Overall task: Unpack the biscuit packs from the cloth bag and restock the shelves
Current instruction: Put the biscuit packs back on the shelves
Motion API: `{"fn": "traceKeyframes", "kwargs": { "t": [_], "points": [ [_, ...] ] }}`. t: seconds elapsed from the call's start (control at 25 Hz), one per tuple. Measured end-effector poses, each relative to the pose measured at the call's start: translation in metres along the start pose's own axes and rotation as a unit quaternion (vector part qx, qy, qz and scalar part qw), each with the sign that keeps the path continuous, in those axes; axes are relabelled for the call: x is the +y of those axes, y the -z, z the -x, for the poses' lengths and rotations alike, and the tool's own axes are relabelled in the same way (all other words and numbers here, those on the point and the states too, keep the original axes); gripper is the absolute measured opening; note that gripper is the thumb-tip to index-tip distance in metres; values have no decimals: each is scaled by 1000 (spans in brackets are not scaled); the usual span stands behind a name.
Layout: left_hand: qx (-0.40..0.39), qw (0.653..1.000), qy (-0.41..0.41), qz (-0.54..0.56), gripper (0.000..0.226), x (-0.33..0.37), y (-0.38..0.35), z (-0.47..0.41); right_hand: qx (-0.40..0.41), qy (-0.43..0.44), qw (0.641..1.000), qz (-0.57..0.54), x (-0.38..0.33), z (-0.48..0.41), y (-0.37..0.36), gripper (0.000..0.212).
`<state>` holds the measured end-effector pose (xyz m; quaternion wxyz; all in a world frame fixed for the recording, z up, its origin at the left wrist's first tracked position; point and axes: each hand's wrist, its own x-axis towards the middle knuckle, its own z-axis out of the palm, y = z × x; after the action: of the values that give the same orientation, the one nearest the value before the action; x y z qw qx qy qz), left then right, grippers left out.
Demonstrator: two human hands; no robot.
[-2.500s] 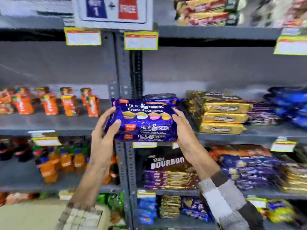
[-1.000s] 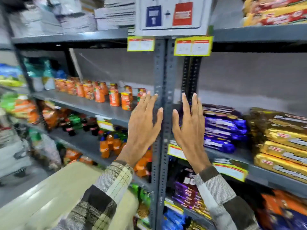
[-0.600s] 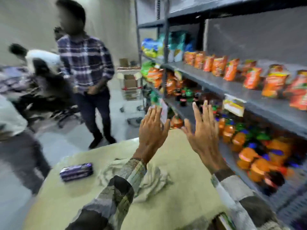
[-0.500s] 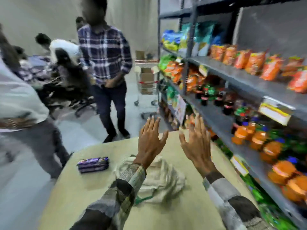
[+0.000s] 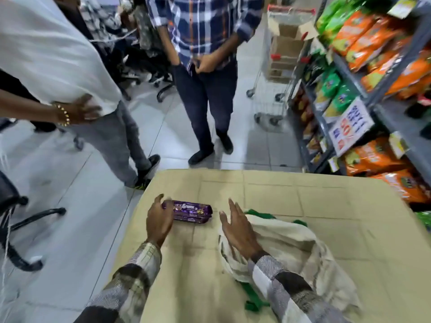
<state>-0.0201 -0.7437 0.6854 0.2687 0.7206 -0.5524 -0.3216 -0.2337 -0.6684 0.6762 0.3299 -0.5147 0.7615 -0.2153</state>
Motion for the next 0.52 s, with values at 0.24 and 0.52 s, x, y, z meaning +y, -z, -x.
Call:
{"fn": "traceKeyframes", "kwargs": {
  "t": [0.24,0.52],
  "points": [
    [-43,992,106,56,52,-50,-14,-55,-69,-95,990,-77,-13,-47,-70,56],
    [-87,965,189,159,55,-80,-38,-66,-75,-135,962,-224,-17,-58,-98,48]
  ]
}}
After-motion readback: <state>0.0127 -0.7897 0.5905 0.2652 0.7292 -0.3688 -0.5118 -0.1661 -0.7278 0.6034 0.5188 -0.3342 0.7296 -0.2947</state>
